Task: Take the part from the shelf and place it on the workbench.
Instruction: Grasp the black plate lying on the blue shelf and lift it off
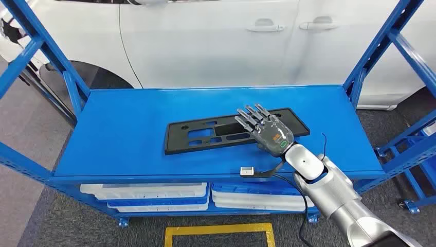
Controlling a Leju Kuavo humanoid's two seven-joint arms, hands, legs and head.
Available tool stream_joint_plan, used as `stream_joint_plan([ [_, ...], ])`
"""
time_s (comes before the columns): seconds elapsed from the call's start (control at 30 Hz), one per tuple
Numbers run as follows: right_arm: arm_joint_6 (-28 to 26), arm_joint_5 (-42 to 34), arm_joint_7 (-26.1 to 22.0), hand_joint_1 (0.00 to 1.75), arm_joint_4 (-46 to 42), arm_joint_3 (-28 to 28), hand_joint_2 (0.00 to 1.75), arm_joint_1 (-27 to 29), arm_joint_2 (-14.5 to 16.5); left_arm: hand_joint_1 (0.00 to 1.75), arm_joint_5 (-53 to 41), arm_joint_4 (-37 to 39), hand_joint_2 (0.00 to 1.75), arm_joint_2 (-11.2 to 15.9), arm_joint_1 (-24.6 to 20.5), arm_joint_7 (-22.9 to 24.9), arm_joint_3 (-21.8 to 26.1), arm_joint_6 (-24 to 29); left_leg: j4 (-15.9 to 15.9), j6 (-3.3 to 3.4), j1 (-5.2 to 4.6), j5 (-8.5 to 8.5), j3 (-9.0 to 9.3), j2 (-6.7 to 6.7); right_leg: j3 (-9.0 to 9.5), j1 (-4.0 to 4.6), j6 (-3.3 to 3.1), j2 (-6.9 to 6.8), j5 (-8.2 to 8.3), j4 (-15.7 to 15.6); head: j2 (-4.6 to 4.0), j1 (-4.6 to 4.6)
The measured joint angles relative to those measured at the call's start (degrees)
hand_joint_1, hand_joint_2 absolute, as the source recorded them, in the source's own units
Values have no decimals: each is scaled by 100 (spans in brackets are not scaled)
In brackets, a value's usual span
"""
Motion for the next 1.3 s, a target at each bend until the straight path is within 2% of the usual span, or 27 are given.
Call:
stream_joint_plan([
  [0.07, -3, 5, 165, 0, 45, 122, 175, -24, -24, 0, -2, 0, 0, -1, 8, -4, 0, 0, 455, -13, 5, -180, -236, 0, 2, 10, -13, -4, -8, 1, -1, 0],
  [0.1, -4, 9, 297, 0, 98, 247, 175, -45, -46, 0, -4, 0, 0, -1, 16, -8, 0, 1, 825, -22, 10, -299, -436, 0, 7, 19, -25, -5, -16, 3, -1, 0],
  [0.13, 5, 11, 368, 0, 162, 364, 175, -65, -63, 0, -8, 0, 0, -2, 24, -10, 0, -2, 1048, -28, 14, -323, -572, 1, 15, 26, -32, -3, -26, 4, 0, 0],
  [0.17, 23, 12, 380, 0, 245, 462, 175, -96, -73, 0, -15, 0, 0, -2, 28, -10, 0, -5, 1055, -28, 16, -229, -606, 1, 28, 31, -34, 2, -38, 8, 0, 0],
  [0.2, 56, 12, 334, 0, 341, 527, 175, -141, -77, 0, -22, 0, 0, -2, 25, -11, 0, -12, 828, -18, 17, -34, -529, 1, 46, 33, -30, 9, -52, 12, 0, 0],
  [0.27, 177, -1, 164, 0, 567, 584, 175, -287, -63, 0, -39, 0, 0, -2, 5, -12, 0, -26, 45, 27, 8, 402, -203, 1, 79, 47, 7, 25, -91, 31, 0, 0],
  [0.3, 273, -41, 48, 0, 686, 597, 175, -365, -50, 0, -46, 0, 0, -2, -11, -15, -1, -32, -266, 51, 1, 516, -69, 0, 83, 58, 33, 30, -107, 43, 0, 0],
  [0.33, 391, -126, -107, 0, 809, 605, 175, -430, -36, 0, -52, 0, 0, -2, -25, -19, -1, -37, -452, 73, -6, 559, 5, -4, 80, 68, 62, 29, -116, 49, 0, 0],
  [0.43, 828, -662, -664, 0, 1084, 589, 175, -532, -7, 0, -60, 0, 0, 1, -36, -26, 0, -48, -548, 145, -6, 546, 37, -17, 74, 65, 148, 15, -129, 53, 1, 0],
  [0.47, 997, -900, -846, 0, 1126, 565, 175, -562, 1, 0, -58, 0, 0, 1, -36, -27, 0, -51, -572, 177, 1, 555, 56, -12, 49, 56, 178, 13, -181, 121, 1, 0],
  [0.53, 1295, -1297, -1133, 0, 1177, 522, 175, -623, 11, 0, -44, 0, 0, 0, -45, -31, 0, -57, -613, 234, 14, 570, 89, 4, -161, 35, 232, 12, -435, 577, 1, 0],
  [0.6, 1472, -1498, -1232, 0, 1209, 513, 175, -650, 12, 0, -28, 0, 0, 3, -36, -39, 0, -60, -614, 264, 11, 565, 93, 10, -546, 30, 275, 11, -737, 1324, 0, 0],
  [0.63, 1521, -1555, -1221, 0, 1216, 515, 175, -659, 11, 0, -25, 0, 0, 7, -24, -42, 0, -60, -612, 266, 11, 560, 96, 9, -692, 26, 288, 10, -788, 1579, 1, 0],
  [0.67, 1553, -1594, -1195, 0, 1219, 522, 175, -677, 11, 0, -24, 0, 0, 10, -12, -45, 0, -59, -609, 265, 11, 555, 102, 7, -741, 23, 293, 10, -727, 1627, 0, 0],
  [0.7, 1565, -1616, -1156, 0, 1225, 531, 175, -701, 12, 0, -25, 0, 0, 13, -6, -49, 0, -59, -603, 260, 11, 547, 110, 3, -676, 20, 289, 9, -567, 1448, 0, 0],
  [0.77, 1538, -1619, -1051, 18, 1247, 559, 175, -766, 14, 0, -35, 0, 0, 11, -7, -57, -1, -60, -580, 234, 5, 520, 122, -8, -313, 26, 249, 8, -174, 667, 0, 0],
  [0.83, 1443, -1562, -899, 104, 1297, 591, 175, -842, 55, 0, -58, 0, 0, 8, -14, -64, -4, -62, -556, 187, -13, 496, 114, -15, -72, 54, 186, 10, -7, 140, 1, 0],
  [0.9, 1307, -1455, -736, 171, 1383, 642, 175, -916, 139, 0, -74, 0, 0, 7, -30, -70, -9, -63, -563, 126, -20, 491, 113, -13, -51, 79, 123, 16, -5, 65, 1, 0],
  [0.97, 1228, -1377, -632, 173, 1471, 697, 175, -983, 244, 0, -75, 0, 0, 7, -55, -78, -11, -63, -524, 63, -16, 442, 103, -8, -32, 54, 57, 13, 15, 26, 1, 0],
  [1.0, 1215, -1356, -606, 173, 1511, 716, 175, -1018, 302, 0, -75, 0, 0, 7, -71, -83, -12, -63, -387, 31, -15, 347, 46, -6, -21, 38, 20, 10, 26, 3, 1, 0],
  [1.03, 1211, -1344, -591, 173, 1550, 731, 175, -1049, 362, 0, -75, 0, 0, 7, -82, -87, -13, -63, -126, 4, -8, 195, -71, -4, -11, 28, -9, 7, 32, -14, 1, 0],
  [1.1, 1201, -1324, -583, 172, 1633, 764, 175, -1091, 468, 0, -75, 0, 0, 7, -91, -91, -13, -63, 639, -41, 5, -158, -433, -2, -9, 39, -42, 6, 27, -15, 0, 0],
  [1.13, 1193, -1316, -580, 173, 1674, 782, 175, -1100, 515, 0, -75, 0, 0, 7, -89, -90, -12, -65, 942, -55, 9, -246, -588, -2, -8, 44, -45, 6, 24, -13, 0, 0],
  [1.17, 1181, -1307, -577, 173, 1717, 799, 175, -1108, 559, 0, -74, 0, 0, 7, -86, -88, -11, -68, 1061, -62, 10, -228, -662, -2, -7, 46, -46, 7, 20, -10, 0, 0],
  [1.2, 1164, -1298, -572, 174, 1753, 813, 175, -1122, 597, 0, -73, 0, 0, 7, -83, -85, -11, -72, 949, -63, 12, -97, -626, -1, -4, 46, -43, 8, 15, -6, 0, 0],
  [1.27, 1127, -1278, -569, 175, 1821, 838, 175, -1180, 662, 0, -70, 0, 0, 7, -82, -79, -11, -78, 220, -37, 14, 317, -310, 1, 5, 46, -19, 13, -6, 9, 1, 0],
  [1.3, 1112, -1270, -578, 174, 1850, 849, 175, -1220, 684, 0, -68, 0, 0, 7, -82, -78, -11, -79, -158, -12, 9, 458, -137, 0, 2, 57, 3, 17, -20, 25, 0, 0],
])
